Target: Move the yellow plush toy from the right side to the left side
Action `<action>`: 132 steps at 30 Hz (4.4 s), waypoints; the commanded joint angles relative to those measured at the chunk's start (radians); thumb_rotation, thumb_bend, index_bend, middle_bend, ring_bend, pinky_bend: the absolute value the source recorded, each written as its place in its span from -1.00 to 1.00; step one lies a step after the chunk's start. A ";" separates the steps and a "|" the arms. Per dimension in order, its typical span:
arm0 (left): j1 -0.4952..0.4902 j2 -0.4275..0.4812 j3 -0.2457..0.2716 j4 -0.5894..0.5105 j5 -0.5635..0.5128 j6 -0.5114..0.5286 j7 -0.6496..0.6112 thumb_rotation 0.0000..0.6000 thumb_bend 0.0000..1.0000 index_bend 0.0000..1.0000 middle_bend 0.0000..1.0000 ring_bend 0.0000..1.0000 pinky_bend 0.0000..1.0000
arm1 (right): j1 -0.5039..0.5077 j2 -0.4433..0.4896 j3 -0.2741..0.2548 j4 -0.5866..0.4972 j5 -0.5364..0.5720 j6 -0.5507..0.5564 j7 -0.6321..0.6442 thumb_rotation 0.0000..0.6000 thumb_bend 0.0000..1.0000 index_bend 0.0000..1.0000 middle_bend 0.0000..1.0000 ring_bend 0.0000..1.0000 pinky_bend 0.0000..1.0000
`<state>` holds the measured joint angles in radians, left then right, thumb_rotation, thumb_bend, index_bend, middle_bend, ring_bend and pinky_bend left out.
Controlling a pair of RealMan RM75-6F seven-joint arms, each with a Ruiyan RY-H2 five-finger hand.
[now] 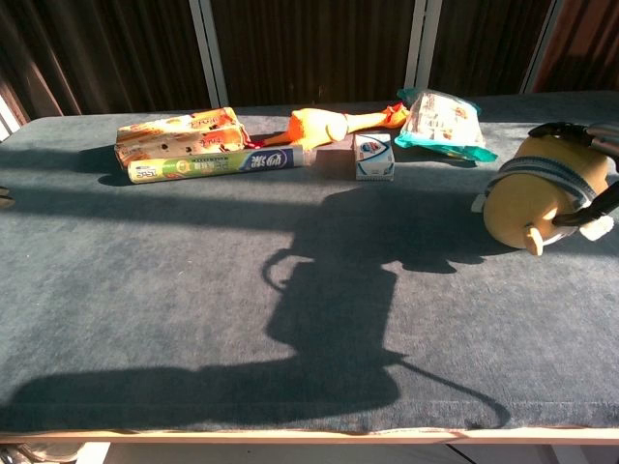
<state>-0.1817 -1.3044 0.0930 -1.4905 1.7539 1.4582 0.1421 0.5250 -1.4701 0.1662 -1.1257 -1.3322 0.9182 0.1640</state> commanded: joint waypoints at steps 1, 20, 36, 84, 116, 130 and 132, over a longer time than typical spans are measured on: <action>0.000 0.001 0.001 0.000 0.001 0.001 -0.001 1.00 -0.45 -1.00 -1.00 -0.84 -0.41 | 0.002 -0.001 -0.003 -0.006 0.002 -0.001 -0.003 1.00 -1.00 -1.00 -1.00 -1.00 -0.84; 0.003 0.011 0.001 -0.005 0.005 0.013 -0.020 1.00 -0.45 -1.00 -1.00 -0.84 -0.41 | 0.039 -0.115 0.012 0.162 0.048 0.018 -0.115 1.00 -0.98 -0.47 -0.51 -0.30 0.26; 0.006 0.021 -0.001 -0.008 0.008 0.029 -0.049 1.00 -0.45 -1.00 -1.00 -0.83 -0.41 | 0.065 -0.264 -0.018 0.237 -0.176 0.378 0.115 1.00 -0.70 0.56 0.15 0.34 0.92; 0.011 0.030 -0.003 -0.008 0.012 0.036 -0.072 1.00 -0.45 -0.99 -1.00 -0.83 -0.41 | 0.177 -0.081 -0.084 -0.252 -0.287 0.305 0.293 1.00 -0.88 -1.00 -1.00 -1.00 -1.00; -0.214 -0.248 -0.180 -0.157 -0.097 -0.254 0.278 1.00 -0.54 -1.00 -1.00 -1.00 -0.35 | -0.289 0.329 -0.260 -0.454 -0.227 0.539 -0.085 1.00 -0.88 -1.00 -1.00 -1.00 -0.98; -0.352 -0.503 -0.251 0.019 -0.241 -0.375 0.402 1.00 -0.53 -1.00 -1.00 -0.84 -0.19 | -0.312 0.375 -0.259 -0.443 -0.289 0.537 0.004 1.00 -0.88 -1.00 -1.00 -1.00 -0.98; -0.366 -0.529 -0.249 0.056 -0.250 -0.385 0.407 1.00 -0.53 -1.00 -1.00 -0.80 -0.18 | -0.315 0.379 -0.256 -0.442 -0.291 0.537 0.017 1.00 -0.88 -1.00 -1.00 -1.00 -0.98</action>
<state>-0.5298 -1.8070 -0.1531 -1.4646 1.5144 1.0826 0.5410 0.2122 -1.0938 -0.0918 -1.5687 -1.6210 1.4548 0.1759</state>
